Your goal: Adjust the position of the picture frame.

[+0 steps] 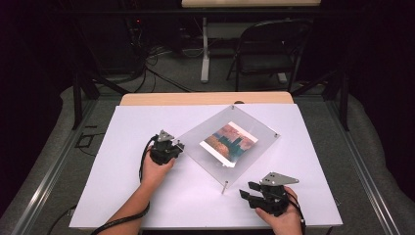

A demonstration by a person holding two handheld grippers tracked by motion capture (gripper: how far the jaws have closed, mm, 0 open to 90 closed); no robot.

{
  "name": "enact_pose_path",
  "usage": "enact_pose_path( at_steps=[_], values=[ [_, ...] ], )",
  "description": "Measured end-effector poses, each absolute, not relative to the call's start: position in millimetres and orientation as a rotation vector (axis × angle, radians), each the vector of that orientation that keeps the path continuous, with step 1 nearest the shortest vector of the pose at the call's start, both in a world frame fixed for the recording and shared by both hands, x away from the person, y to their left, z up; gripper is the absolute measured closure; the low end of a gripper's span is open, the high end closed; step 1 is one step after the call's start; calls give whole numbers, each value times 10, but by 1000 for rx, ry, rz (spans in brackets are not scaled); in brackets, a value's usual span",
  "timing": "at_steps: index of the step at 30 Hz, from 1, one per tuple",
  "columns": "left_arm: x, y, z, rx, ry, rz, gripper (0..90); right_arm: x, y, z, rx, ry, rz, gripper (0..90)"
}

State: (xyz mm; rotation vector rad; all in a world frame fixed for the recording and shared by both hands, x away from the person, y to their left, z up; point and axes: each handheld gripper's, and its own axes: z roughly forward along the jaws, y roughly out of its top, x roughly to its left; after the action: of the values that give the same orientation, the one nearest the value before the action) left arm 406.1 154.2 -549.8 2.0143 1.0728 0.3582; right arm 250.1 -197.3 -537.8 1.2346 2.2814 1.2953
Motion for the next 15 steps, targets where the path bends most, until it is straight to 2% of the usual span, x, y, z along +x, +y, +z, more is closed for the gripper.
enact_pose_path(
  at_steps=[10,15],
  values=[
    [3920,1520,-5346,2012,1063,305,843,2506,-1789,-5416,1200,2365,1344,548],
    [3871,1510,-5320,2010,1067,286,842,2547,-1739,-5436,1196,2378,1349,598]
  ],
)
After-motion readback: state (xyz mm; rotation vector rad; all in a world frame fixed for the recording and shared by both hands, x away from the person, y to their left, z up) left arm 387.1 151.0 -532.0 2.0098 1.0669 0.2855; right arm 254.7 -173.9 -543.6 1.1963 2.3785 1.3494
